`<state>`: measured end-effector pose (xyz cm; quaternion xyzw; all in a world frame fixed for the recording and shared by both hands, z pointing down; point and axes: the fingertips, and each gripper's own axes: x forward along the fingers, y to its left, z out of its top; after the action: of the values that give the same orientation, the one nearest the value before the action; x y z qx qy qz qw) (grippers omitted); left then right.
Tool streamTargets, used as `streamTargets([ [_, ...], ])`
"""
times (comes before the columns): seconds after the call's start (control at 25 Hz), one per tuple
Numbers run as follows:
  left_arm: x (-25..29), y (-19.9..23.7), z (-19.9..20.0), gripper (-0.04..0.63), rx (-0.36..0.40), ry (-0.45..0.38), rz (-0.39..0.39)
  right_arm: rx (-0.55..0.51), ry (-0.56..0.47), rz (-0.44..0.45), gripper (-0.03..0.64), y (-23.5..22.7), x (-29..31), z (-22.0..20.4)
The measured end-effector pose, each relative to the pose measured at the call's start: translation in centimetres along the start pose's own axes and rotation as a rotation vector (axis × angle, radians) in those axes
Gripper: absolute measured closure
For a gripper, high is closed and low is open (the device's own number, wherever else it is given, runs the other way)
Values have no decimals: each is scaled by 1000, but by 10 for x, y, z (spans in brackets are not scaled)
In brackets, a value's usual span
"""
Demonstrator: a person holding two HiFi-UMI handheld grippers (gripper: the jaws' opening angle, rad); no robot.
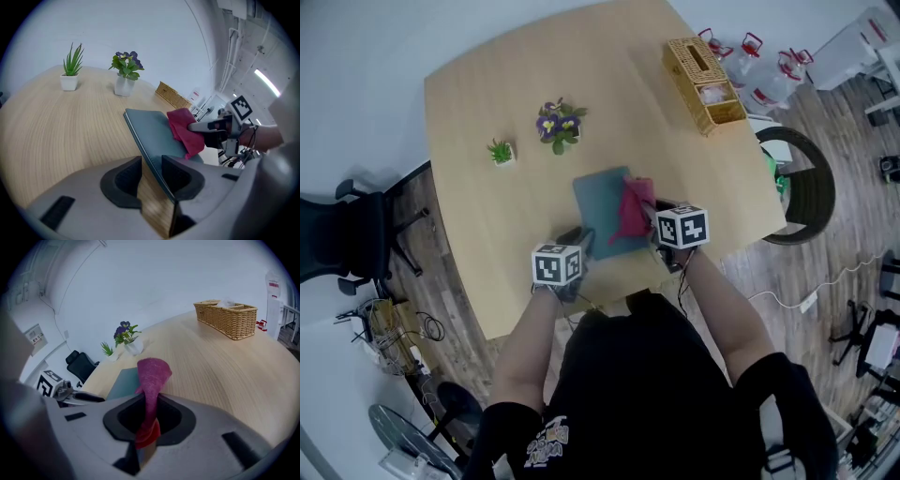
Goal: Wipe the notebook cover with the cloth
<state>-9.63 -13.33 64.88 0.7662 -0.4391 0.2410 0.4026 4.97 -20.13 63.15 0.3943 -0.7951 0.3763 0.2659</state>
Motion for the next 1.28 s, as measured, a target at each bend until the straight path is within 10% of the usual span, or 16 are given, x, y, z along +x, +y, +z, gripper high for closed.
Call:
streamTargets([
  [1.28,-191,-101,5,588,382,-403,-259,-93,-457,68,558,182,-174,-29],
])
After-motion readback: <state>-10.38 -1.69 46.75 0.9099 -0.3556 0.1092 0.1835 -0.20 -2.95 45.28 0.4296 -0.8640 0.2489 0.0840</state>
